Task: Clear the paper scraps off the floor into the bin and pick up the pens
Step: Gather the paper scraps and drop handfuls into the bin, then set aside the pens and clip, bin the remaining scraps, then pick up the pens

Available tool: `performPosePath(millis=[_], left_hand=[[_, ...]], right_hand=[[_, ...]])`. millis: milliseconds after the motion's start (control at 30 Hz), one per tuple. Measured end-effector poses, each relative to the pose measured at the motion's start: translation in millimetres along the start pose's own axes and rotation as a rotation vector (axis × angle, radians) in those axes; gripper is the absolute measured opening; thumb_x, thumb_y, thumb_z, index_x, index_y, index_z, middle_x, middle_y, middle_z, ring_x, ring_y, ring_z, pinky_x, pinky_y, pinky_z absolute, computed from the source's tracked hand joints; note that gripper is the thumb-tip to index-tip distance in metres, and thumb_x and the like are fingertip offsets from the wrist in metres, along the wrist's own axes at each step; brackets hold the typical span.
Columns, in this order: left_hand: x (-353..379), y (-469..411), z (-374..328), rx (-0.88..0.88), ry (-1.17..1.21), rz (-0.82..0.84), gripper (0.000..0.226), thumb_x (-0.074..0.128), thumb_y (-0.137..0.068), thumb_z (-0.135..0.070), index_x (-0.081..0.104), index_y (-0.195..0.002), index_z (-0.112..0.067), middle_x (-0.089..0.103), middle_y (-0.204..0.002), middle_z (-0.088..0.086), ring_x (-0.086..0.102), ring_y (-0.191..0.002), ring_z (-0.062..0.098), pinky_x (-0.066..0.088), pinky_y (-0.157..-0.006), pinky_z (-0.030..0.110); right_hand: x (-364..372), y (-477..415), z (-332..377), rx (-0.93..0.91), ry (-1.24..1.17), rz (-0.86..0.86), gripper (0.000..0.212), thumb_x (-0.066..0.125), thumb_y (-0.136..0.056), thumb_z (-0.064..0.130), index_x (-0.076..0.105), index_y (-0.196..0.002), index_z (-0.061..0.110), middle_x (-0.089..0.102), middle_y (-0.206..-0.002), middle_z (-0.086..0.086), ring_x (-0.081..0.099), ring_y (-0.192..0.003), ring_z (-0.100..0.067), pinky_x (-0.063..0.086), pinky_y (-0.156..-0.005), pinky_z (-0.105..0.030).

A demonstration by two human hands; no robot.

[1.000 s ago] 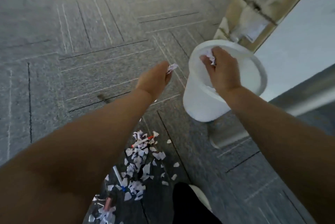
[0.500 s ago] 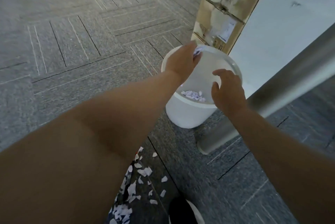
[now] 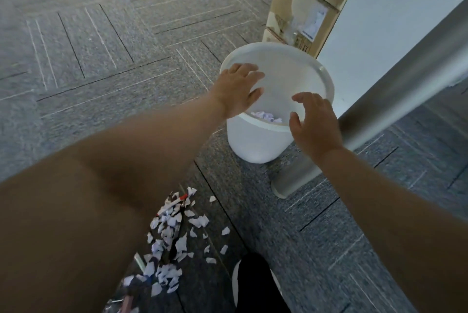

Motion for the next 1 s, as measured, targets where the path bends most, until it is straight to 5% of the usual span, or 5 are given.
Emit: performPosePath(millis=[133,233,600,800,1000], left_hand=[[-9,57,6,0.092,0.025,-0.254,0.040,0.039,-0.085,-0.034,0.050,-0.115,-0.010,0.055,-0.121,0.018,0.052,-0.108,0.038,0.045,-0.090,0.049],[12,110,23,0.045,0.045,-0.265,0.032,0.044,-0.085,-0.029,0.043,-0.112,-0.012,0.057,-0.115,0.019,0.055,-0.101,0.037,0.046,-0.087,0.045],[142,315,104,-0.393,0.080,0.236,0.051,0.037,-0.086,-0.039,0.049,-0.122,-0.005,0.052,-0.126,0.019,0.051,-0.113,0.040,0.044,-0.093,0.050],[194,362,78,-0.481,0.136,0.392,0.068,0.025,-0.087,-0.055,0.030,-0.139,-0.011,0.023,-0.148,0.016,0.021,-0.134,0.035,0.024,-0.111,0.047],[209,352,69,-0.624,0.058,0.444,0.041,0.038,-0.094,-0.040,0.040,-0.126,-0.014,0.042,-0.127,0.011,0.041,-0.114,0.027,0.040,-0.088,0.036]], right_hand=[[3,10,20,-0.072,-0.016,-0.038,0.028,0.055,-0.083,0.011,0.052,-0.111,0.006,0.059,-0.112,-0.017,0.051,-0.100,-0.034,0.043,-0.084,-0.044],[19,29,52,-0.218,-0.022,-0.051,0.026,0.052,-0.081,0.011,0.053,-0.105,0.005,0.060,-0.105,-0.017,0.052,-0.092,-0.036,0.044,-0.076,-0.042],[187,136,86,-0.329,-0.056,0.544,0.034,0.059,-0.082,0.008,0.053,-0.115,0.005,0.055,-0.114,-0.021,0.048,-0.104,-0.041,0.046,-0.086,-0.048],[244,179,73,-0.300,0.059,0.870,0.057,0.053,-0.090,0.025,0.028,-0.140,0.013,0.030,-0.146,-0.011,0.027,-0.130,-0.032,0.030,-0.105,-0.040],[283,189,74,-0.405,0.131,0.975,0.050,0.056,-0.088,0.027,0.039,-0.133,0.016,0.039,-0.139,-0.009,0.034,-0.125,-0.025,0.034,-0.104,-0.035]])
Point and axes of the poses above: each hand's wrist, its own y-axis away from the middle knuckle, its own x-axis out of the palm, z = x × y, the point moved 9 cm from there along -y, towards the middle knuckle
